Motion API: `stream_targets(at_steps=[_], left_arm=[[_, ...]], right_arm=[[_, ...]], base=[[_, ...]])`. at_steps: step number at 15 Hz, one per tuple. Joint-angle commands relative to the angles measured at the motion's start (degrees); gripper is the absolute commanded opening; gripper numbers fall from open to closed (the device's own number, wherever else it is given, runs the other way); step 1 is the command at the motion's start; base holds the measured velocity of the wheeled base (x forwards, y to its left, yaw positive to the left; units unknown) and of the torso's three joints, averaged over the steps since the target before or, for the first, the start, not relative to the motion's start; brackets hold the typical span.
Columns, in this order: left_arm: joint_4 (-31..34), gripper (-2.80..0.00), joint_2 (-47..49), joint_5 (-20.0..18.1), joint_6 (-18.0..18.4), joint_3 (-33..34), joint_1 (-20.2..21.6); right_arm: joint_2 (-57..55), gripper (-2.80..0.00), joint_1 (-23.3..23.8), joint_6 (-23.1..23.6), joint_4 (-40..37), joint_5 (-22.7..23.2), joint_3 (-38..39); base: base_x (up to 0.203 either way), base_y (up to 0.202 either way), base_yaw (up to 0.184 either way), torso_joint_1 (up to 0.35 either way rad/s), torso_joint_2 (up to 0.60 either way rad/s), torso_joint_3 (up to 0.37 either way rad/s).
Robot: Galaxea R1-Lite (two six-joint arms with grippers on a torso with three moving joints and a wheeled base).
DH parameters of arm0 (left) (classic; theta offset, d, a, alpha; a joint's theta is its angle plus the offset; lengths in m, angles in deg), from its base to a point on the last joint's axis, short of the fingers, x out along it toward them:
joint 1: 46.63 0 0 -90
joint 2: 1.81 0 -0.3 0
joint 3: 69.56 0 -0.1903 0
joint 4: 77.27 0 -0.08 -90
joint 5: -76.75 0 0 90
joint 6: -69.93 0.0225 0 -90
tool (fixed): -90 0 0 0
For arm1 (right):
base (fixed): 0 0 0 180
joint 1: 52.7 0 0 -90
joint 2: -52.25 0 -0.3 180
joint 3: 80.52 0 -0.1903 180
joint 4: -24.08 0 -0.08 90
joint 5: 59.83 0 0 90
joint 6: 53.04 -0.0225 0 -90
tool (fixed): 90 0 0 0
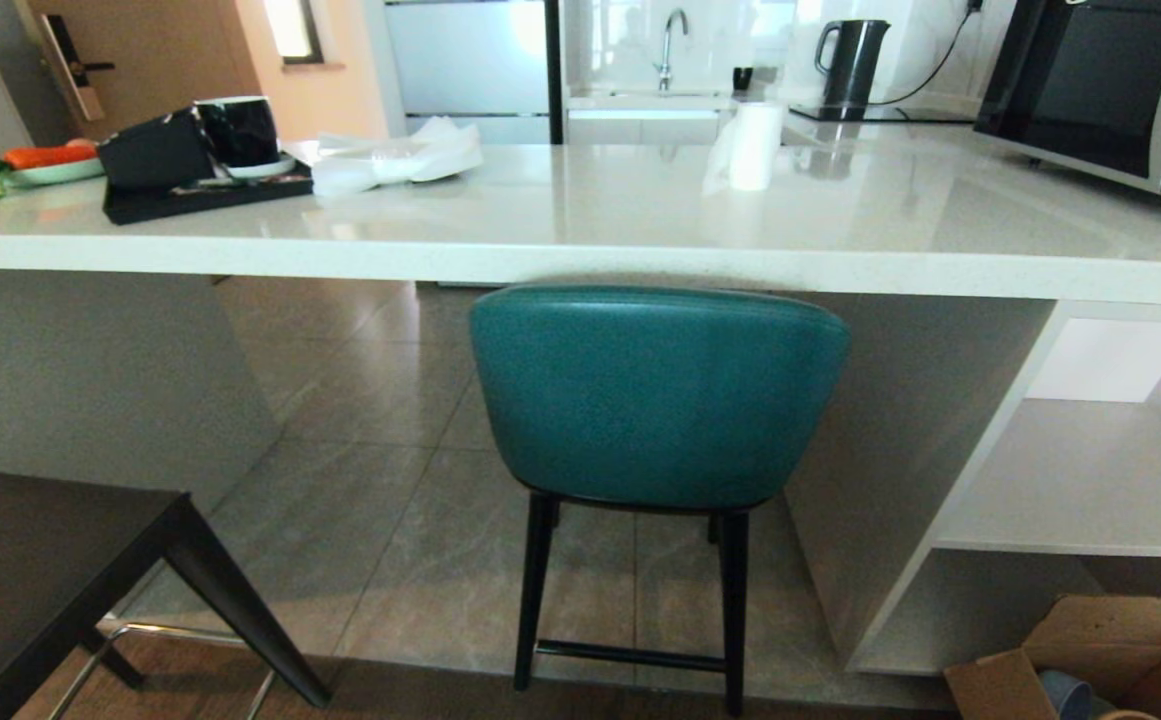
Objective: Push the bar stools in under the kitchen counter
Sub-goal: Push the gray chair back under the dining table
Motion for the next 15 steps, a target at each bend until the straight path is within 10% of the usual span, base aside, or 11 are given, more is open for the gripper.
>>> stream_targets(at_steps=[1,4,15], left_arm=[[-2.2,-2.80,-0.4,-0.2,0.2,2.6,0.0],[-13.8,-2.80,-0.4,-2.5,-0.1,7.3,0.0],[-8.1,-2.80,-0.3,3.1,4.4,7.8,0.0]], right_arm=[[1.1,-2.80,0.0,-2.2,2.5,0.9,2.5],[1.1,-2.80,0.0,-2.9,2.0,-4.4,3.2],[1.1,-2.80,0.0,-4.2,0.3,-7.7,4.6]], base=[[0.000,0.000,0.000,0.000,0.00,0.000],[0.000,0.000,0.000,0.000,0.00,0.000],[0.000,0.000,0.000,0.000,0.00,0.000]])
